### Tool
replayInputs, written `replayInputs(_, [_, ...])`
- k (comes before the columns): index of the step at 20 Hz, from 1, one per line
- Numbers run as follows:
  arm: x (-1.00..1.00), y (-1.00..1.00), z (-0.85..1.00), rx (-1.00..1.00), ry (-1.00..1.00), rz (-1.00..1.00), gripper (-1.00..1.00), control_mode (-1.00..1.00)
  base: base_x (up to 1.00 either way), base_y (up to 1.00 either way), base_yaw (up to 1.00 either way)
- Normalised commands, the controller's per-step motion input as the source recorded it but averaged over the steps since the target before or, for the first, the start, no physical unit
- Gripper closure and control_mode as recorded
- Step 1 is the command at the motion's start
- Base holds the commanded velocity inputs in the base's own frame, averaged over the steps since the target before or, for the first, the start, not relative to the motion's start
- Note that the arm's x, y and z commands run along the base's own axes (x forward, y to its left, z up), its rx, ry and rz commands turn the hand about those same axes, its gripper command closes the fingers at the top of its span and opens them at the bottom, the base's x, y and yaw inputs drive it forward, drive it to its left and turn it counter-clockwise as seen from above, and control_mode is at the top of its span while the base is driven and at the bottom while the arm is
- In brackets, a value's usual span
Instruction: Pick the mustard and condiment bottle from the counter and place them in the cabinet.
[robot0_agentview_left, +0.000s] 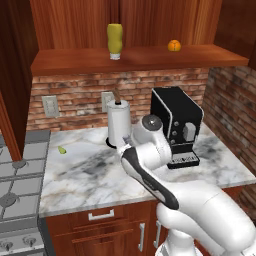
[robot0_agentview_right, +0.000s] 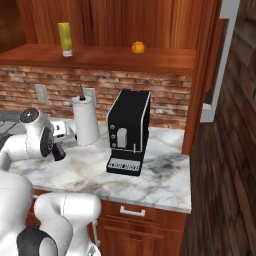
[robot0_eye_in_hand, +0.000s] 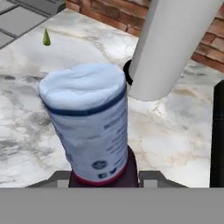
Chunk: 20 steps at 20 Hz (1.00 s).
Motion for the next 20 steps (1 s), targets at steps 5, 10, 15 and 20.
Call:
replayInputs(5, [-0.30,-0.07,0.70,-0.04,-0.14,-0.34,1.00,-1.00,0.00,0.00,0.00])
replayInputs(10, [-0.26,-0.20,0.79,0.00,-0.16,-0.32,1.00,-1.00,0.00,0.00,0.00])
replayInputs(15, [-0.27,-0.37,0.83,0.00,-0.16,-0.26,1.00,-1.00,0.00,0.00,0.00])
replayInputs(20, [-0.27,-0.54,0.76,0.02,-0.16,-0.22,1.00,-1.00,0.00,0.00,0.00])
